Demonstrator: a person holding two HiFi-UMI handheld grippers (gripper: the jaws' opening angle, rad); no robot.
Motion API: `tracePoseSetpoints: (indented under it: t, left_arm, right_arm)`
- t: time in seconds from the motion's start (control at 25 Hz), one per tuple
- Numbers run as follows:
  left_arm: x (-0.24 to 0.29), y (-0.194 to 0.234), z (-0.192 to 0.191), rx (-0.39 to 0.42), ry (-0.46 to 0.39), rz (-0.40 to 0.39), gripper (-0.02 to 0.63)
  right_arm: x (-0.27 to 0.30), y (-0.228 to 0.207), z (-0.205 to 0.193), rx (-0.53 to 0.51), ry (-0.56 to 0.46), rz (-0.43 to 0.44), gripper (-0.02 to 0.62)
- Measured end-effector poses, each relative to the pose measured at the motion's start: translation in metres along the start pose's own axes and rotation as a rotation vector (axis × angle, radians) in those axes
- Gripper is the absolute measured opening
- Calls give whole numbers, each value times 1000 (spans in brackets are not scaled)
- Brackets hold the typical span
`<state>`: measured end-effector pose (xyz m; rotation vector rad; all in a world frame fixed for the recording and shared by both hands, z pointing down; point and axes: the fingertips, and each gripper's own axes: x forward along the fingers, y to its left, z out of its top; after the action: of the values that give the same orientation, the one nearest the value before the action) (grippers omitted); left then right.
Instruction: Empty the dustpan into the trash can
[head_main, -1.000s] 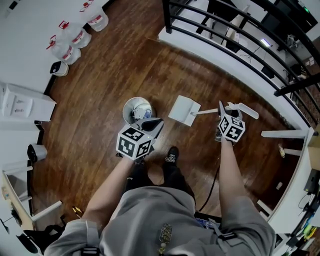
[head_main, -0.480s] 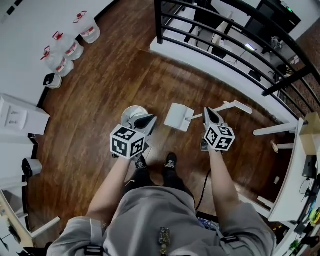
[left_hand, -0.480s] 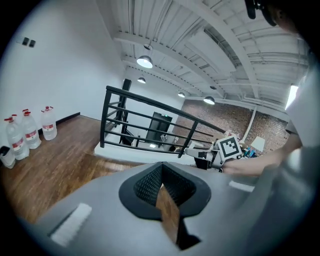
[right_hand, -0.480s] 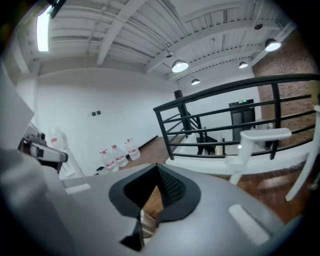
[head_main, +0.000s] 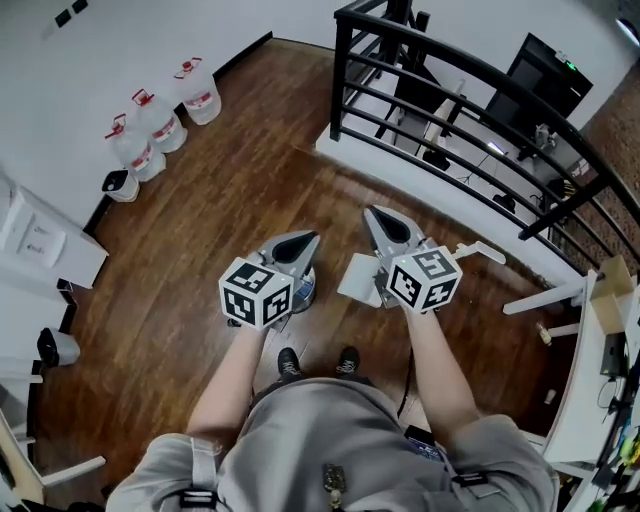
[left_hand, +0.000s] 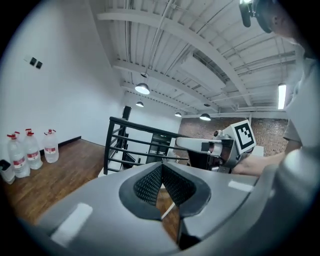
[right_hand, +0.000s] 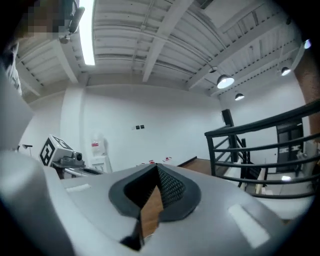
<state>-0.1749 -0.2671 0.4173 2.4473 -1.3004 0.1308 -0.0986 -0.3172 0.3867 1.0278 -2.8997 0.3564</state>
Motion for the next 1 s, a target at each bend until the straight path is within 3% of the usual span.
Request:
tracePoseSetpoints:
  t: [0.16, 0.4, 1.0]
  left_arm:
    - [-24, 9, 27, 35, -31, 9, 5]
    - [-52, 19, 51, 61, -71, 26, 5]
    - [-58, 28, 62, 49, -94, 9, 5]
  right_arm:
    - [9, 43, 38, -60, -56, 82, 0]
    - [19, 74, 57, -97, -69, 109, 0]
    - [27, 77, 64, -114, -45, 67, 0]
